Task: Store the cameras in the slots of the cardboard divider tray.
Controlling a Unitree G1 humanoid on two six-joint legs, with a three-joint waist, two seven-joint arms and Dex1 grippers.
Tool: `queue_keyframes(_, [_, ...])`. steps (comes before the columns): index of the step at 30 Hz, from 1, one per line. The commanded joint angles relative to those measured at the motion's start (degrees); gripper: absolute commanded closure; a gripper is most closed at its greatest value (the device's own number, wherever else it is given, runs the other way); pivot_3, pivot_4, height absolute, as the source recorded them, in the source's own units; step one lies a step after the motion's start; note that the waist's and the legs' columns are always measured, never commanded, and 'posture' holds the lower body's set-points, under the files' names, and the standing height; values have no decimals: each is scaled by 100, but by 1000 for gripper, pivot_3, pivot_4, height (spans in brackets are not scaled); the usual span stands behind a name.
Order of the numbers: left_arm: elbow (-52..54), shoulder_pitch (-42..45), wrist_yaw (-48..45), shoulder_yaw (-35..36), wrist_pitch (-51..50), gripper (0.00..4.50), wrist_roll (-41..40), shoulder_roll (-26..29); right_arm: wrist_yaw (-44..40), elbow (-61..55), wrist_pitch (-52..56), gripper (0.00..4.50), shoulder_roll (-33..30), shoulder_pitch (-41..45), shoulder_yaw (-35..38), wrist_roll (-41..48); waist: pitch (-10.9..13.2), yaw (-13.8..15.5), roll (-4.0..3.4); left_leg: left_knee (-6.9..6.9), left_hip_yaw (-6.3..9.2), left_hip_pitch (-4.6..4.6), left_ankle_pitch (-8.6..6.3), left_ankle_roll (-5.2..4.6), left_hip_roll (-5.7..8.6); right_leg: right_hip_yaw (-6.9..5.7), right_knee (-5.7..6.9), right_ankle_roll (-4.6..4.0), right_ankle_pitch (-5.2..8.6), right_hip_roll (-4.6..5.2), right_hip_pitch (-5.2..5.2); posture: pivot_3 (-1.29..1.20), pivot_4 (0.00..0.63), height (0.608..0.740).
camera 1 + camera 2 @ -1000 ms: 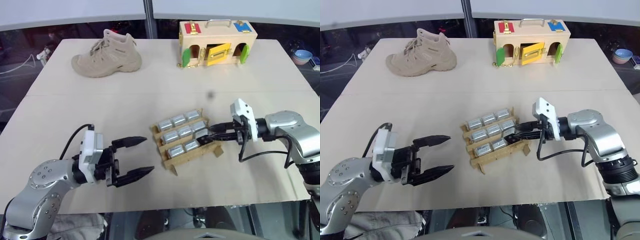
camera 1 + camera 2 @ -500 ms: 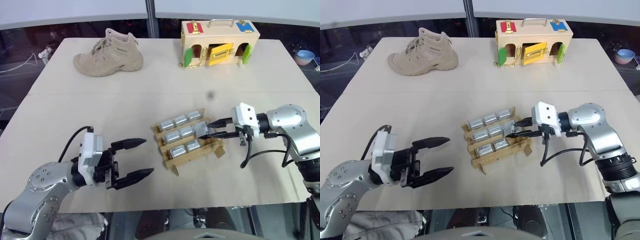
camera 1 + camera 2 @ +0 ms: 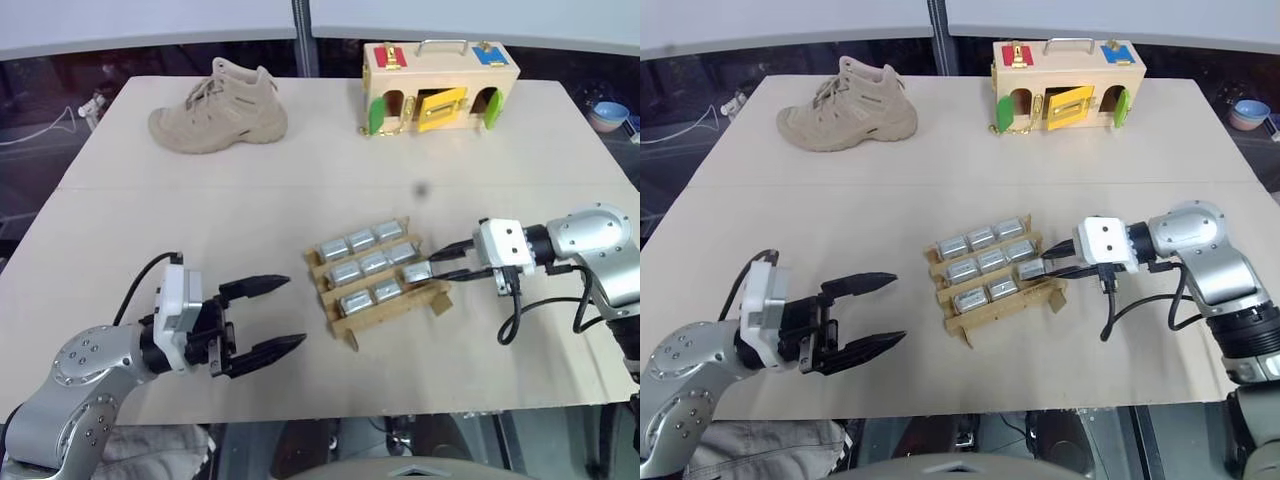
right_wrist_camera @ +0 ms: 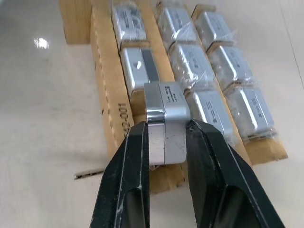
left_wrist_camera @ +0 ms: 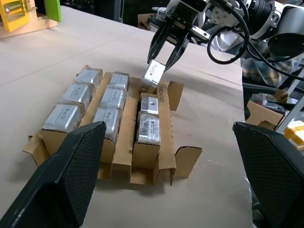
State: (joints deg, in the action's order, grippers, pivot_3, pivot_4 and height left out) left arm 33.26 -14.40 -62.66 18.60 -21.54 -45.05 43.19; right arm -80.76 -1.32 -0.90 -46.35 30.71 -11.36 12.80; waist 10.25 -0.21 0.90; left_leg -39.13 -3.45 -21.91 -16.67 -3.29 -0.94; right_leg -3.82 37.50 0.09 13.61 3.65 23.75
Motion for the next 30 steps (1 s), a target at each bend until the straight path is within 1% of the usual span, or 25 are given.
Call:
queue_keyframes(1, [231,10,14,68,117,37,-51,-7,25,-76,53,3939,-83,28,-188,-338,0,-3,0,0,0,1,0,0,0,0,1,0,0,0,-1,0,150,740])
queue_keyframes(4, [222,7,13,60,130,37,-52,-7,34,-461,532,3939,-49,115,-140,-76,0,-6,0,0,0,2,0,1,0,0,1,-1,1,1,-1,0,150,740])
queue_keyframes(8, [216,-7,15,37,153,37,-48,-8,18,-583,667,3939,-55,103,-119,-74,1,-5,-1,0,2,-3,0,1,0,0,-1,-1,1,2,1,0,150,740])
queue_keyframes(11, [209,7,22,9,171,37,-42,-20,-35,-611,871,3939,5,109,-91,103,4,-4,-5,0,2,-7,0,0,0,-1,-5,-1,1,2,3,0,150,740])
queue_keyframes(14, [203,-6,20,10,184,37,-42,-30,-74,-625,845,3939,-38,147,-122,21,4,-3,-6,1,2,-9,0,0,0,-2,-6,-1,0,3,6,0,150,740])
queue_keyframes(20, [218,-38,29,-6,210,37,-29,-60,-27,-390,851,3939,164,94,-89,139,4,-13,-6,2,3,-10,-1,0,0,-2,-9,-1,0,2,6,0,150,740])
queue_keyframes(23, [222,-56,37,5,223,37,-25,-67,-67,-171,619,3939,184,2,-87,80,4,-26,-6,3,3,-8,0,0,0,-2,-8,0,0,2,5,0,150,740])
queue_keyframes(29, [253,-136,53,43,235,37,-40,-68,-208,242,586,3939,132,122,-60,176,4,-23,-5,2,2,-8,0,0,0,-3,-9,0,0,2,4,0,150,740])
queue_keyframes(30, [253,-146,52,50,239,37,-43,-66,-224,303,562,2883,114,135,-21,200,4,-18,-5,2,2,-8,0,0,0,-3,-9,0,0,3,3,0,150,740])
